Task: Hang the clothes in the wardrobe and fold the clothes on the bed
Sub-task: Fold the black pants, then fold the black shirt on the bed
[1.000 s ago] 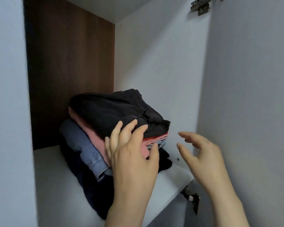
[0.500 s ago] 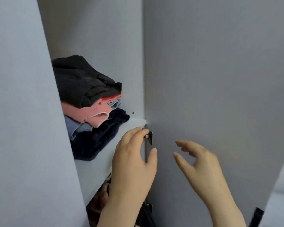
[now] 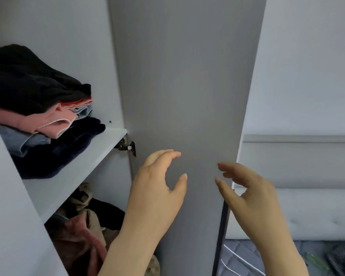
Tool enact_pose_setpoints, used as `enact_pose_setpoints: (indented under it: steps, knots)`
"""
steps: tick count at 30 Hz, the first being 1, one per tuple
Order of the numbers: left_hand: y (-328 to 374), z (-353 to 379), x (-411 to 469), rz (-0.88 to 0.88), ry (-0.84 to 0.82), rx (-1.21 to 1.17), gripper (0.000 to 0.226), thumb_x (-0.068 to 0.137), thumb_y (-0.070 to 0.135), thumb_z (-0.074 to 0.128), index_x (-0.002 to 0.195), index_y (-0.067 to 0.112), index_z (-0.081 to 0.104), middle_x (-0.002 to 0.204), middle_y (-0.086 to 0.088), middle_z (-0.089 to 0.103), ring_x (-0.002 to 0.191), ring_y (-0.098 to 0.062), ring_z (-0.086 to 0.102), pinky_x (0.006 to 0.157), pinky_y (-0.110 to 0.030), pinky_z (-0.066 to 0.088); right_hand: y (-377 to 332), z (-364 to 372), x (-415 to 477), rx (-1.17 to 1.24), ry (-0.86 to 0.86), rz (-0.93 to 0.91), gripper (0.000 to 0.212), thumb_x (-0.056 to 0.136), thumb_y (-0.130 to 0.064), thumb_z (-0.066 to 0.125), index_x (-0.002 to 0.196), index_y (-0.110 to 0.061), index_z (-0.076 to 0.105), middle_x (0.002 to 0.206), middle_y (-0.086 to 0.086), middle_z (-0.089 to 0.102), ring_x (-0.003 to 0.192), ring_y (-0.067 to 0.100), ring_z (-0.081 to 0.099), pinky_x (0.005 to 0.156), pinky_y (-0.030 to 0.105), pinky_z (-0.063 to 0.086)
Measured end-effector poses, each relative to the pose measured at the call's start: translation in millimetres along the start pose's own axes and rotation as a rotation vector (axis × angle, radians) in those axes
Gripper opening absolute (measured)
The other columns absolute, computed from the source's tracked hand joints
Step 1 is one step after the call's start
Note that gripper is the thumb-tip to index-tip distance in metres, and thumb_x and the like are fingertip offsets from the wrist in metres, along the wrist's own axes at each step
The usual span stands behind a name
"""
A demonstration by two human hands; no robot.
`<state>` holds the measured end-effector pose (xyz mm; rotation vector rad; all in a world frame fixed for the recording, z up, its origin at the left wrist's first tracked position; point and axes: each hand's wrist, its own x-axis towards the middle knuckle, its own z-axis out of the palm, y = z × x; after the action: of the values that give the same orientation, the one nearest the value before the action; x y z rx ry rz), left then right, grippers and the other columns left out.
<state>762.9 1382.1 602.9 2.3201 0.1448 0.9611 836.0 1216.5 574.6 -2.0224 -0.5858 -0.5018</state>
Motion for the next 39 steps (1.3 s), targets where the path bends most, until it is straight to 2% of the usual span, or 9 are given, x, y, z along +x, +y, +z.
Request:
enact_pose_setpoints:
  steps: [9, 14, 17, 20, 22, 26, 29, 36, 39]
  knots:
    - [77.5, 68.9, -2.4, 0.192, -0.151, -0.219, 0.039, 0.083, 0.022, 0.068, 0.119, 0.034, 0.06, 0.115, 0.026, 0.054, 0.11, 0.01, 0.048, 0.09, 0.003, 0.031, 43.1, -103.2, -23.2, -0.107, 0.23, 0.113, 0.03, 0.084, -0.02, 0.068, 0.113, -0.027, 0.068, 0.107, -0.018, 0.067, 0.098, 0.0, 0.06, 0.089, 0.024, 0.047]
    - [115.0, 118.7, -10.8, 0.276, -0.289, -0.371, 0.042, 0.084, 0.022, 0.068, 0.122, 0.036, 0.057, 0.113, 0.029, 0.051, 0.109, 0.009, 0.049, 0.093, -0.009, 0.04, 62.2, -156.1, -53.0, -0.278, 0.343, 0.201, 0.032, 0.084, -0.022, 0.067, 0.116, -0.026, 0.067, 0.106, -0.018, 0.067, 0.1, -0.002, 0.059, 0.086, 0.021, 0.046]
    - [136.9, 147.3, -15.6, 0.346, -0.404, -0.431, 0.039, 0.083, 0.023, 0.068, 0.12, 0.033, 0.059, 0.111, 0.027, 0.05, 0.107, 0.008, 0.047, 0.089, -0.005, 0.039, 70.4, -184.6, -73.8, -0.401, 0.401, 0.288, 0.032, 0.083, -0.026, 0.066, 0.116, -0.028, 0.067, 0.103, -0.016, 0.067, 0.097, -0.002, 0.06, 0.084, 0.02, 0.045]
    - [160.9, 172.7, -22.0, 0.423, -0.512, -0.493, 0.039, 0.082, 0.021, 0.068, 0.119, 0.029, 0.061, 0.114, 0.019, 0.055, 0.106, 0.004, 0.05, 0.092, -0.016, 0.042, 74.5, -209.4, -98.0, -0.539, 0.471, 0.399, 0.034, 0.082, -0.027, 0.068, 0.116, -0.028, 0.067, 0.097, -0.016, 0.065, 0.087, -0.004, 0.054, 0.079, 0.003, 0.035]
    - [177.8, 186.9, -27.5, 0.474, -0.593, -0.544, 0.039, 0.082, 0.019, 0.07, 0.119, 0.028, 0.062, 0.115, 0.016, 0.057, 0.106, -0.001, 0.053, 0.094, -0.023, 0.043, 72.6, -222.0, -114.4, -0.625, 0.538, 0.461, 0.034, 0.082, -0.024, 0.069, 0.116, -0.026, 0.067, 0.097, -0.017, 0.064, 0.089, -0.006, 0.051, 0.08, 0.002, 0.037]
    - [207.9, 207.2, -40.0, 0.591, -0.779, -0.68, 0.039, 0.081, 0.019, 0.07, 0.119, 0.028, 0.062, 0.115, 0.014, 0.058, 0.108, -0.005, 0.055, 0.097, -0.03, 0.046, 57.5, -236.8, -147.7, -0.742, 0.674, 0.606, 0.034, 0.082, -0.024, 0.069, 0.116, -0.026, 0.066, 0.102, -0.012, 0.067, 0.095, 0.005, 0.06, 0.087, 0.029, 0.05]
    - [223.1, 217.0, -53.6, 0.701, -0.903, -0.764, 0.04, 0.082, 0.022, 0.069, 0.12, 0.029, 0.061, 0.117, 0.015, 0.057, 0.108, -0.002, 0.054, 0.098, -0.029, 0.045, 39.9, -235.6, -173.8, -0.818, 0.789, 0.723, 0.032, 0.082, -0.022, 0.07, 0.114, -0.027, 0.067, 0.1, -0.014, 0.066, 0.093, 0.001, 0.059, 0.082, 0.018, 0.045]
    - [248.3, 220.5, -108.0, 0.884, -1.196, -0.956, 0.042, 0.082, 0.023, 0.07, 0.122, 0.03, 0.059, 0.115, 0.019, 0.056, 0.107, -0.001, 0.055, 0.096, -0.03, 0.048, -11.8, -216.6, -237.9, -0.943, 0.974, 1.031, 0.033, 0.085, -0.021, 0.07, 0.118, -0.025, 0.066, 0.105, -0.012, 0.066, 0.097, 0.003, 0.06, 0.09, 0.028, 0.05]
    - [261.9, 209.4, -138.7, 0.963, -1.308, -1.017, 0.043, 0.084, 0.024, 0.069, 0.126, 0.031, 0.058, 0.112, 0.023, 0.056, 0.102, 0.005, 0.054, 0.093, -0.023, 0.048, -40.0, -212.1, -269.0, -0.987, 1.054, 1.14, 0.034, 0.086, -0.022, 0.07, 0.12, -0.024, 0.065, 0.108, -0.01, 0.067, 0.097, 0.003, 0.061, 0.088, 0.022, 0.048]
